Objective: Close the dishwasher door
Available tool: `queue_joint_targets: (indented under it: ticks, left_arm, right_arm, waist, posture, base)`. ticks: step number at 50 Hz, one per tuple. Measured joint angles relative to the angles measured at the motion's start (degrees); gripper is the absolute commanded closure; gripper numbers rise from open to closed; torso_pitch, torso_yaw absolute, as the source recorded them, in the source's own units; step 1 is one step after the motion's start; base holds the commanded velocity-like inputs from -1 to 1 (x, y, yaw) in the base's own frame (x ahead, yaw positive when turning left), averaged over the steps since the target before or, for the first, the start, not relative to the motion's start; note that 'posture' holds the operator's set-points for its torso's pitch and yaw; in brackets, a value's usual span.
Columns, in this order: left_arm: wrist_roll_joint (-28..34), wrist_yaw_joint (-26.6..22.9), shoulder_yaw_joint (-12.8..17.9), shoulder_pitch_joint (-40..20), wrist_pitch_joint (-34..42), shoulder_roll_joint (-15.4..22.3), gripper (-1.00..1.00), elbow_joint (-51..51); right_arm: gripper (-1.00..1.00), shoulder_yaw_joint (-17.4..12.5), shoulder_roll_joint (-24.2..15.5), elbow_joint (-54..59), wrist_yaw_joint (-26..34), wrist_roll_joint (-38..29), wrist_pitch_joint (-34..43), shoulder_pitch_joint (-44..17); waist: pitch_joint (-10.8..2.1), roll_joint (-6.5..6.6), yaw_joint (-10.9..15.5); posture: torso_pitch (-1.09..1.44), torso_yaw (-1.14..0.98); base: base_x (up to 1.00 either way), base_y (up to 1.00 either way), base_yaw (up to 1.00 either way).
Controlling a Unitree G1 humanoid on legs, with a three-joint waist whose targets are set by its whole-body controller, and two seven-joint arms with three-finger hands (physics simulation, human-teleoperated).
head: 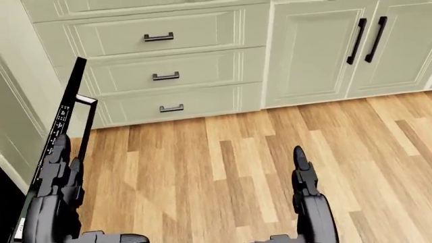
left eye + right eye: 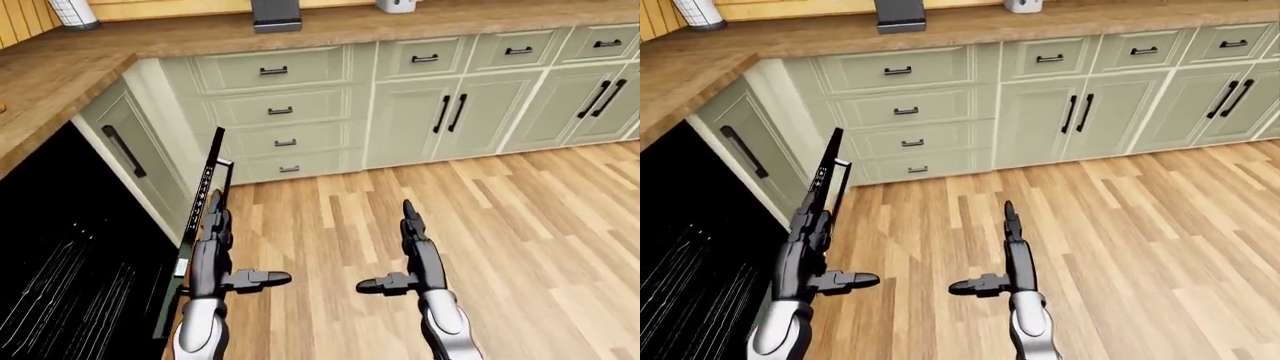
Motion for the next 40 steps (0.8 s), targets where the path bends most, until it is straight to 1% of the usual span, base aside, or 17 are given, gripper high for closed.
queue_joint_targets:
  ticks: [2,6,10,12,13,14,17,18,20,22,24,25,26,27,30,36,40]
  left_arm:
    - [0.0,0.2,0.4,0.6,0.5,-0.1,-1.0,0.0]
    - [-0.1,0.1,-0.1,0.5,0.7,-0.2,-1.0,-1.0]
    - [-0.1,-0.1,-0.5,0.5,0.4,-0.3,-1.0,-1.5]
    - [0.0,-0.1,-0.4,0.6,0.2,-0.3,-1.0,-1.6]
    - [0.0,-0.1,-0.6,0.5,0.1,-0.6,-1.0,-1.6]
    - [0.1,-0.1,-1.0,0.7,0.1,-0.8,-1.0,-1.3]
    - [0.1,-0.5,-1.8,1.2,0.7,-0.9,-1.0,-0.5]
    - [0.1,-0.6,-1.7,1.3,0.8,-0.9,-1.0,-0.7]
    - [0.0,-0.5,-1.3,1.0,0.8,-0.8,-1.0,-1.6]
    - [-0.1,-0.5,-1.2,0.9,0.5,-0.8,-1.0,-2.4]
    - [-0.1,-0.5,-1.2,0.9,0.2,-0.8,-1.0,-2.8]
    - [-0.1,-0.5,-1.2,0.9,0.1,-0.8,-1.0,-2.9]
    - [-0.1,-0.5,-0.9,0.9,0.1,-0.4,-1.0,-2.7]
    - [-0.1,-0.4,-0.4,1.0,0.2,-0.3,-1.0,-2.4]
    - [0.0,0.0,0.3,1.6,0.7,-0.3,-1.0,-1.9]
    - [-0.1,-0.2,-0.4,1.1,0.6,-0.4,-1.0,-2.4]
    - [-0.2,-0.3,-0.3,1.2,0.5,-0.5,-1.0,-3.0]
  right_arm:
    - [-1.0,0.5,0.0,0.1,0.4,0.1,0.3,0.4]
    - [-1.0,-0.4,-0.3,-0.3,0.3,0.1,0.4,0.2]
    - [-1.0,-0.7,-0.4,-0.7,0.1,0.1,-0.1,-0.2]
    - [-1.0,-0.5,-0.3,-0.7,0.2,0.2,-0.2,-0.1]
    - [-1.0,-0.6,-0.5,-0.7,0.2,0.2,-0.3,-0.2]
    - [-1.0,-0.8,-0.7,-0.3,0.2,0.2,-0.2,-0.2]
    - [-1.0,-1.5,-0.8,0.4,0.0,0.2,0.4,0.7]
    - [-1.0,-1.5,-0.8,0.3,-0.1,0.2,0.6,0.7]
    - [-1.0,-1.5,-0.9,-0.7,-0.1,0.2,0.6,0.7]
    - [-1.0,-1.5,-0.9,-1.4,-0.1,0.3,0.3,0.7]
    - [-1.0,-1.4,-0.8,-1.6,-0.1,0.3,0.2,0.6]
    - [-1.0,-1.3,-0.8,-1.7,0.0,0.3,0.1,0.5]
    - [-1.0,-1.0,-0.4,-1.6,0.0,0.2,0.1,0.4]
    - [-1.0,-0.4,-0.1,-1.2,0.1,0.3,0.2,0.4]
    - [-1.0,0.5,0.0,-0.5,0.7,0.3,0.5,0.7]
    - [-1.0,-0.8,-0.4,-1.1,0.3,0.3,0.1,0.2]
    - [-1.0,-0.6,-0.5,-1.5,0.3,0.3,-0.3,0.3]
  waist:
    - [0.13,-0.57,0.3]
    - [0.33,-3.32,-0.1]
    - [0.29,-5.51,-0.2]
    - [0.15,-7.09,-0.3]
    - [0.06,-6.96,-0.7]
    - [0.41,-6.37,-1.2]
    - [-0.14,-6.84,-1.2]
    - [-0.27,-6.57,-1.2]
    - [-0.04,-5.23,-1.0]
    - [0.29,-3.41,-1.1]
    - [0.23,-1.24,-1.1]
    - [-0.09,0.25,-1.0]
    - [-0.32,0.34,-0.5]
    - [-0.18,-0.15,-0.1]
    - [-0.13,-0.86,0.5]
    - [0.36,-4.7,0.0]
    - [0.17,-7.32,-0.3]
  posture:
    - [0.0,0.0]
    - [0.0,0.0]
    - [0.0,0.0]
    - [0.0,0.0]
    - [0.0,0.0]
    - [0.0,0.0]
    - [0.0,0.0]
    - [0.0,0.0]
    - [0.0,0.0]
    - [0.0,0.0]
    - [0.0,0.0]
    - [0.0,0.0]
    - [0.0,0.0]
    - [0.0,0.0]
    - [0.0,0.0]
    - [0.0,0.0]
    - [0.0,0.0]
  base:
    - [0.0,0.32,0.0]
    - [0.0,0.32,0.0]
    - [0.0,0.32,0.0]
    - [0.0,0.32,0.0]
    - [0.0,0.31,0.0]
    - [0.0,0.33,0.0]
    - [0.0,0.32,0.0]
    - [0.0,0.32,0.0]
    - [0.0,0.31,0.0]
    - [0.0,0.32,0.0]
    - [0.0,0.32,0.0]
    - [0.0,0.32,0.0]
    - [0.0,0.32,0.0]
    - [0.0,0.33,0.0]
    - [0.0,0.32,0.0]
    - [0.0,0.32,0.0]
    - [0.0,0.32,0.0]
